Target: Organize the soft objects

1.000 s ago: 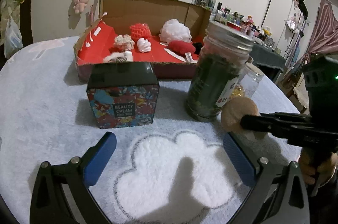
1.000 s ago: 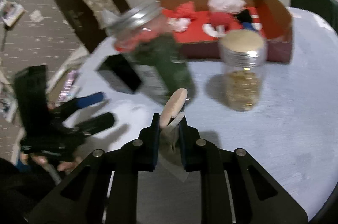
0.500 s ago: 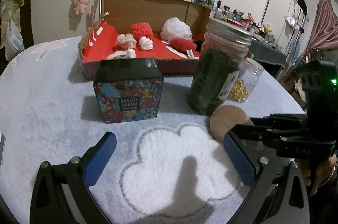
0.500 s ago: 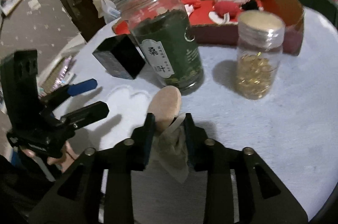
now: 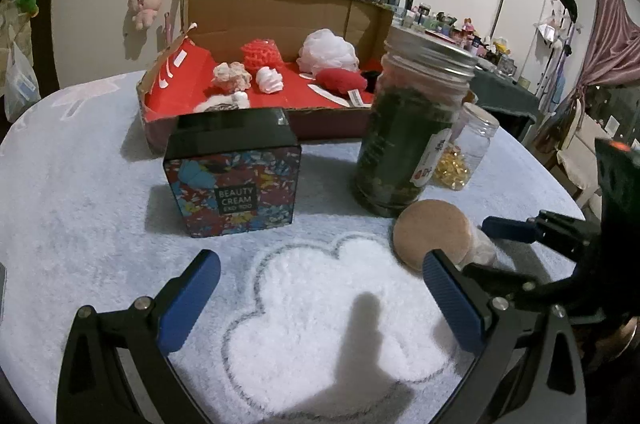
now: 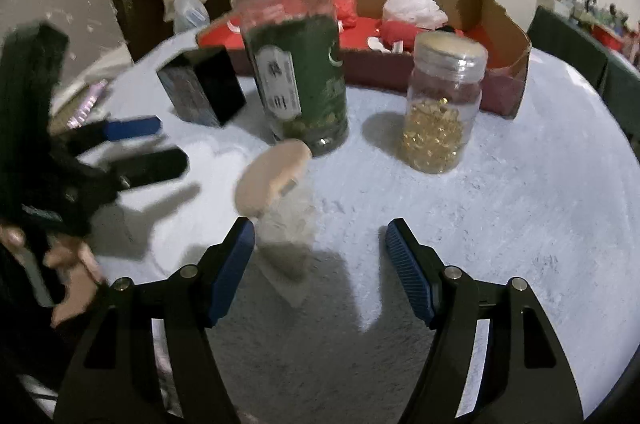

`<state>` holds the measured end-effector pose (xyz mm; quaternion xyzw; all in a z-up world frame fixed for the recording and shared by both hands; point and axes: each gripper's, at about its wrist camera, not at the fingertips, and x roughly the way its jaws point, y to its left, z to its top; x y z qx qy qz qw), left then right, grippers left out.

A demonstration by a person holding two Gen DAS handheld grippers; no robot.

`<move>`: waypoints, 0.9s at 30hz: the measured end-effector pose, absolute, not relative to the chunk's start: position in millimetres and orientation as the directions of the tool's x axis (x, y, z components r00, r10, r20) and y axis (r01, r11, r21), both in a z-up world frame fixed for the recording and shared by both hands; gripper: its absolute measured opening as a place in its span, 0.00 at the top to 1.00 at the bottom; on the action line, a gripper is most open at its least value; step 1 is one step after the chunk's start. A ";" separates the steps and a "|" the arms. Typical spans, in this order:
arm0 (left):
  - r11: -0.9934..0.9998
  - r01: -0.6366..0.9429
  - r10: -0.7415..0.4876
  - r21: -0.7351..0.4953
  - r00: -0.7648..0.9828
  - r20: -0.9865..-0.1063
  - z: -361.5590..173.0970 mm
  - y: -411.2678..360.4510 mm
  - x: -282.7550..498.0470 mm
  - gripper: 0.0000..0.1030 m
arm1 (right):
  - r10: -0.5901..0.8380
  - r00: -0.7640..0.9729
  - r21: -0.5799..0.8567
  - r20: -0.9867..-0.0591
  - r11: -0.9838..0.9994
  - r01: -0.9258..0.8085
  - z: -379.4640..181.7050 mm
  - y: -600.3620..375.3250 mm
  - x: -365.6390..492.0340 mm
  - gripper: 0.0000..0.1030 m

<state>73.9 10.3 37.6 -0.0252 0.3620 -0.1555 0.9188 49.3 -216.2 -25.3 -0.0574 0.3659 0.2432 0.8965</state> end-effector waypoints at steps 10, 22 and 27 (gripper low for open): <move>0.929 0.340 -0.345 -0.146 0.656 -0.671 37.0 -5.5 74.4 0.00 | 0.289 0.729 0.070 -0.620 0.946 -0.315 -6.9 -262.1 60.0 0.34; 0.861 0.499 -0.419 -0.097 0.588 -0.692 34.7 -53.0 85.5 0.14 | 0.501 0.597 0.173 -0.626 0.836 -0.520 -17.2 -265.8 57.8 0.34; 0.841 0.528 -0.446 -0.117 0.554 -0.703 34.1 -58.5 94.1 0.16 | 0.602 0.524 0.273 -0.602 0.772 -0.574 -16.9 -274.0 65.8 0.34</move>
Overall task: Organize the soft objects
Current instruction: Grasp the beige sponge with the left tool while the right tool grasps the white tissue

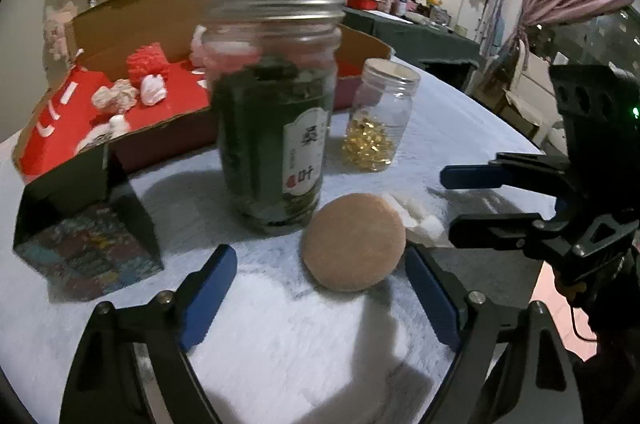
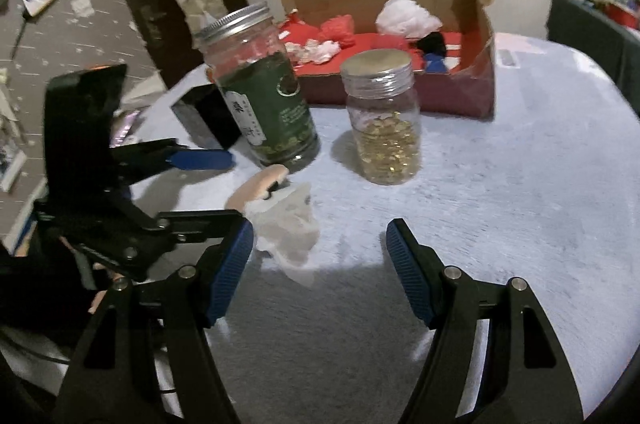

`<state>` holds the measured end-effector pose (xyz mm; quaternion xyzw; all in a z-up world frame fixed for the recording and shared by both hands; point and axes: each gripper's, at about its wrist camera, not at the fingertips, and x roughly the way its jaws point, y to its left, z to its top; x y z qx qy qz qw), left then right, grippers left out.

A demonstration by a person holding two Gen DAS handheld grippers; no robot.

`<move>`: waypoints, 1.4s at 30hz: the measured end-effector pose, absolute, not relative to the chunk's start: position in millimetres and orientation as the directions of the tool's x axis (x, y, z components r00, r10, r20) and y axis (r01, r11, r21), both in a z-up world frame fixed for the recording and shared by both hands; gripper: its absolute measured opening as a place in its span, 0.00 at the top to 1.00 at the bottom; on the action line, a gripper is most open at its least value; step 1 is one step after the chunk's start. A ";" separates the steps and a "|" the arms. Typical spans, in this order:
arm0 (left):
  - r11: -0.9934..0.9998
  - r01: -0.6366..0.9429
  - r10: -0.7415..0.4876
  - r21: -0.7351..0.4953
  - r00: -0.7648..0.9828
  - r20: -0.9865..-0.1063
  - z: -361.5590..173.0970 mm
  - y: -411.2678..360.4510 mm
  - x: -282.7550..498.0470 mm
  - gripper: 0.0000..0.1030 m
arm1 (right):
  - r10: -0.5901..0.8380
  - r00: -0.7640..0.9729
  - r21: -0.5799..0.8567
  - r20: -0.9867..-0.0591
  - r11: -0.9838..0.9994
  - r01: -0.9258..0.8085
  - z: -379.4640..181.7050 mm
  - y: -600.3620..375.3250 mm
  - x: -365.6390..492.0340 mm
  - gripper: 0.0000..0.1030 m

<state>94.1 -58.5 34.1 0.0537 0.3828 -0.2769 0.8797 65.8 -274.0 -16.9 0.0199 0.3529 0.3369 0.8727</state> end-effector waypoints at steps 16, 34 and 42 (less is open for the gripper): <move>0.769 0.613 -0.536 -0.181 0.463 -0.706 35.5 -68.2 104.1 0.81 | 0.722 0.382 0.429 -0.577 0.666 -0.611 -24.6 -268.3 92.2 0.87; 0.797 0.575 -0.543 -0.182 0.553 -0.633 69.7 -23.3 70.8 0.84 | 0.643 0.544 0.344 -0.539 0.758 -0.555 11.6 -246.6 56.9 0.88; 0.813 0.545 -0.528 -0.203 0.545 -0.652 58.4 -14.9 75.2 0.84 | 0.635 0.534 0.338 -0.559 0.762 -0.553 4.6 -236.1 58.6 0.88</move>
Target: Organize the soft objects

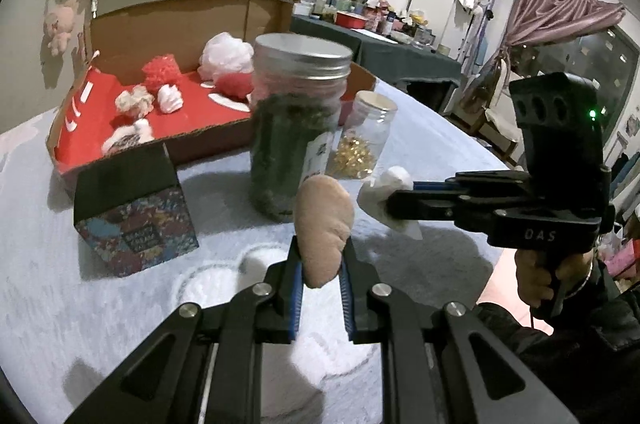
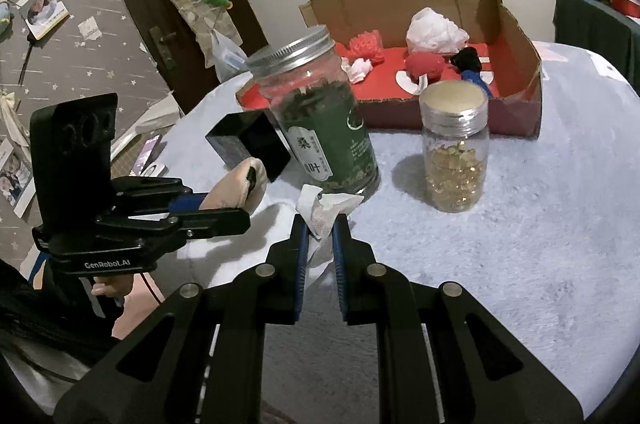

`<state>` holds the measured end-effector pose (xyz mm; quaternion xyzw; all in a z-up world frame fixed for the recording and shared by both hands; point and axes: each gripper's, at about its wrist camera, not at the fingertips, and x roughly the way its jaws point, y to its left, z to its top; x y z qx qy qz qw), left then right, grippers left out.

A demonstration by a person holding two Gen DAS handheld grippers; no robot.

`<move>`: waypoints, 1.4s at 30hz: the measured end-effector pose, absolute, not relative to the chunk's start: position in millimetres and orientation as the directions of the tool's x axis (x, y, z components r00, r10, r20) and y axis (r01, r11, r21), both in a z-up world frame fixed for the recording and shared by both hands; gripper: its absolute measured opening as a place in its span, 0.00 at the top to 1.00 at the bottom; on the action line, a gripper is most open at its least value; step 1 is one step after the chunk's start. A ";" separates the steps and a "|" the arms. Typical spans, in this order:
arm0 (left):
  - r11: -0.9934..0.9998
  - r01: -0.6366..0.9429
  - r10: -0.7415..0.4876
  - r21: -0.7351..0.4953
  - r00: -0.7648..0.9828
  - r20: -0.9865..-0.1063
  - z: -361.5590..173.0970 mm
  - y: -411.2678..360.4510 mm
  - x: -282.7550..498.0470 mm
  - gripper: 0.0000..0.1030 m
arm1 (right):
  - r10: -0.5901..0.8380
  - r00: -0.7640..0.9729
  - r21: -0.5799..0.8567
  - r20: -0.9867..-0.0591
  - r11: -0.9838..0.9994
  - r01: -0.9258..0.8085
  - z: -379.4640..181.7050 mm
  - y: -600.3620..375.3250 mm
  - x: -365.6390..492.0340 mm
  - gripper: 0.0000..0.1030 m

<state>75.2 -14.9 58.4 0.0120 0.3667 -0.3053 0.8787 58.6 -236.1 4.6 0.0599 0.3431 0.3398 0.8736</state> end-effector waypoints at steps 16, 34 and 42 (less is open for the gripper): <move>0.886 0.442 -0.413 -0.143 0.610 -0.676 54.5 39.9 67.0 0.84 | 0.562 0.578 0.332 -0.591 0.823 -0.461 -2.6 -279.4 66.4 0.88; 0.948 0.318 -0.231 -0.031 0.617 -0.752 40.1 107.4 98.0 0.84 | 0.441 0.598 0.238 -0.670 0.890 -0.389 -4.0 -313.6 100.0 0.88; 0.933 0.358 -0.246 -0.022 0.593 -0.767 42.7 111.1 122.3 0.84 | 0.404 0.574 0.176 -0.712 0.894 -0.411 0.2 -313.4 127.9 0.88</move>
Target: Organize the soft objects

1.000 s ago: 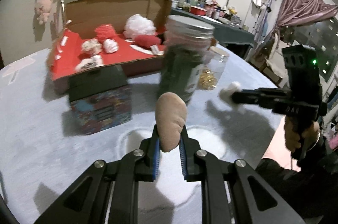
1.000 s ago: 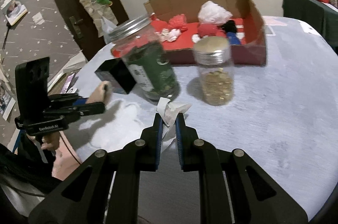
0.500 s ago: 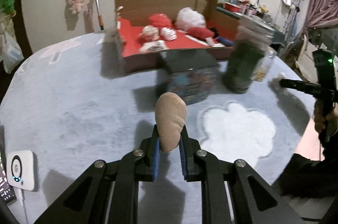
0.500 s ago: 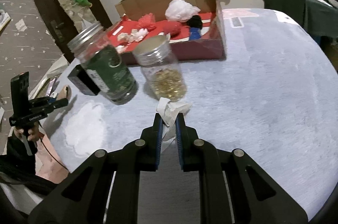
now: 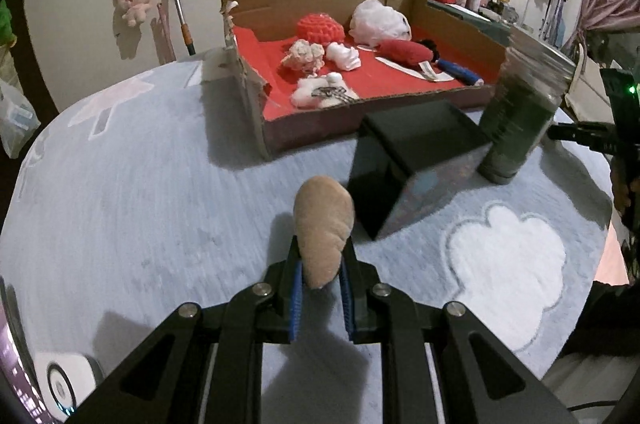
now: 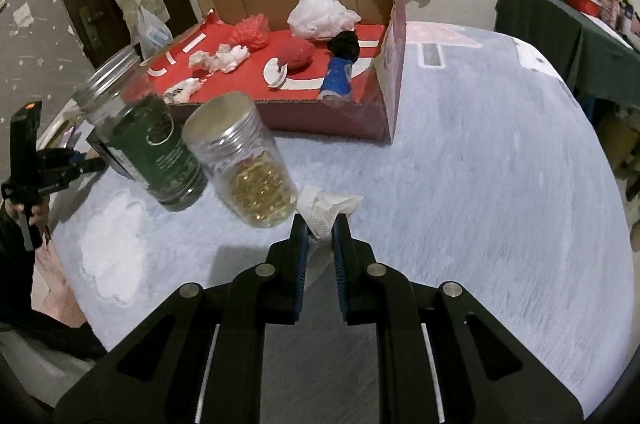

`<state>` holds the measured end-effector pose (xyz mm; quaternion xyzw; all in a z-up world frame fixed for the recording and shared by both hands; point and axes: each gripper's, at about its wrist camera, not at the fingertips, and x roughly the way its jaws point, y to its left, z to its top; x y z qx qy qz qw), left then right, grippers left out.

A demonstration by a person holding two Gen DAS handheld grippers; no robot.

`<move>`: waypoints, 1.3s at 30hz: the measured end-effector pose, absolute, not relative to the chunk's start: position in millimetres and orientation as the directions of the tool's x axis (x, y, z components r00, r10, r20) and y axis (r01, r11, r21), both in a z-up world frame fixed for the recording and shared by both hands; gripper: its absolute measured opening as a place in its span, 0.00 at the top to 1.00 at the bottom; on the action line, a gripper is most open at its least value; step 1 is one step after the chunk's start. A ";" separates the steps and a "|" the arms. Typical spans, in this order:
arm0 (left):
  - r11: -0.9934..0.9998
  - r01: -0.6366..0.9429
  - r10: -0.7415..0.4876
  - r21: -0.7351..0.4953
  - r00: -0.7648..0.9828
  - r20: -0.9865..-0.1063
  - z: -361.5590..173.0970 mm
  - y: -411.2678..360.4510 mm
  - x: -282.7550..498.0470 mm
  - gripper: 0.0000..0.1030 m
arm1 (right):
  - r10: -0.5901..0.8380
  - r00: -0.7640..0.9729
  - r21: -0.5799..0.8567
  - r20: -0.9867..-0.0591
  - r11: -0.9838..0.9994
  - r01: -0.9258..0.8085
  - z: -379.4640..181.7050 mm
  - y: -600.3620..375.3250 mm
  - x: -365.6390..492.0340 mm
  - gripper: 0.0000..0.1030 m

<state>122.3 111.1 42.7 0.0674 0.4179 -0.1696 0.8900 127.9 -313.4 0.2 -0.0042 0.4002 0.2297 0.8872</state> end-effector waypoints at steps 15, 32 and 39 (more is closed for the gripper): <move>0.875 0.479 -0.256 0.063 0.570 -0.781 55.1 107.6 157.3 0.84 | 0.452 0.510 0.181 -0.732 0.850 -0.495 14.0 -307.3 162.5 0.88; 0.839 0.541 -0.303 0.060 0.556 -0.774 77.6 102.9 178.9 0.84 | 0.522 0.449 0.232 -0.725 0.799 -0.555 35.9 -301.2 187.7 0.88; 0.828 0.559 -0.329 0.054 0.560 -0.761 92.2 88.6 190.0 0.84 | 0.559 0.420 0.268 -0.715 0.774 -0.574 45.0 -291.9 197.9 0.88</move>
